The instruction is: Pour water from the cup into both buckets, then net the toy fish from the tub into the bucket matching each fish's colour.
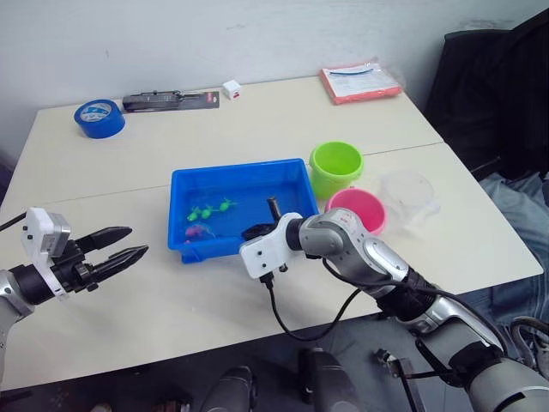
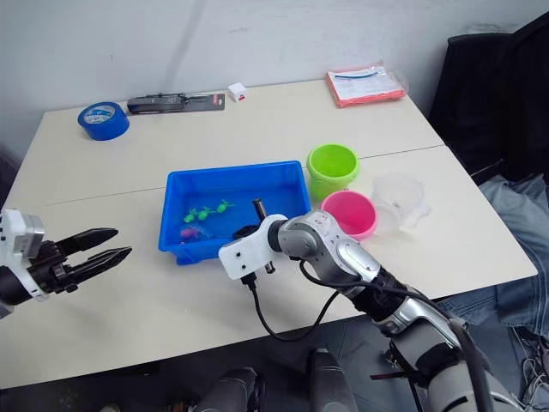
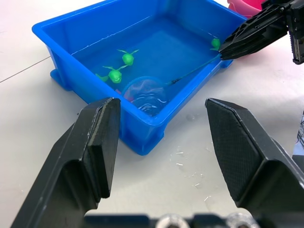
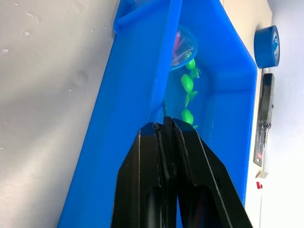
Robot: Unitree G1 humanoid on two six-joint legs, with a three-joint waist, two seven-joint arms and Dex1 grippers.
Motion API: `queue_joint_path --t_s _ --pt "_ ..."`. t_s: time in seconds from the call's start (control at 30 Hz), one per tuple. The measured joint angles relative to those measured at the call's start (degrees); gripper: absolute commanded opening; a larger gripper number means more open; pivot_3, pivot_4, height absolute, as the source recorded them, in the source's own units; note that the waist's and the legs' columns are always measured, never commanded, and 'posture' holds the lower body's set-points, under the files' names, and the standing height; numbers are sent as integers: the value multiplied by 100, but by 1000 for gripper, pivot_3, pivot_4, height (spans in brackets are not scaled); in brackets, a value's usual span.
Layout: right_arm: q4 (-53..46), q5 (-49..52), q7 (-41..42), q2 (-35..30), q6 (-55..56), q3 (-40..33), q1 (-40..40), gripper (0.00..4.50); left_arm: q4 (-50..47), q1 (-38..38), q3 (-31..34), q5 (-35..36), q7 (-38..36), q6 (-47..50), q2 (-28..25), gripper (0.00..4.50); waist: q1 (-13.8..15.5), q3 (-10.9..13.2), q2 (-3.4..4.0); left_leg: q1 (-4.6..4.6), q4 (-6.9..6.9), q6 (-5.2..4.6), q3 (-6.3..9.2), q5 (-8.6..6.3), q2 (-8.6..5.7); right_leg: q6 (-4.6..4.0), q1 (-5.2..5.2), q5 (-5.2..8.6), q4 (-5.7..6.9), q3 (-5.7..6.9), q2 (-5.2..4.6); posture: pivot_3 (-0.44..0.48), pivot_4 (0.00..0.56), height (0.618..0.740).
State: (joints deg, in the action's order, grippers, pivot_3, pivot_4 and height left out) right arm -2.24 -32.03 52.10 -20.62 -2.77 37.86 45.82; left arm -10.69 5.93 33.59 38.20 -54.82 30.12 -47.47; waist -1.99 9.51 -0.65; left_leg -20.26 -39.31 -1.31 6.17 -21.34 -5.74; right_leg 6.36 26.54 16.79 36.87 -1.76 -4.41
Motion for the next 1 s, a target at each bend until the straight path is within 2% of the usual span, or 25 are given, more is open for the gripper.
queue_joint_path --t_s 0.23,0.5,1.0 --pt "58 -97 200 -112 -14 -7 171 780 0 20 25 11 19 -1 5 3101 -1 0 0 0 1 2 -2 0 3 0 0 0 0 0 2 0 150 740" --pt "68 -24 834 -348 -143 -93 500 780 35 104 182 11 -83 -14 0 3101 11 0 1 0 2 2 -3 -1 3 0 -1 0 -1 -1 2 0 150 740" --pt "549 102 1418 -252 -256 -175 1039 780 36 193 240 11 -103 -24 19 3101 16 1 1 -1 3 2 -2 -1 3 0 -1 0 -1 -2 1 0 150 740"
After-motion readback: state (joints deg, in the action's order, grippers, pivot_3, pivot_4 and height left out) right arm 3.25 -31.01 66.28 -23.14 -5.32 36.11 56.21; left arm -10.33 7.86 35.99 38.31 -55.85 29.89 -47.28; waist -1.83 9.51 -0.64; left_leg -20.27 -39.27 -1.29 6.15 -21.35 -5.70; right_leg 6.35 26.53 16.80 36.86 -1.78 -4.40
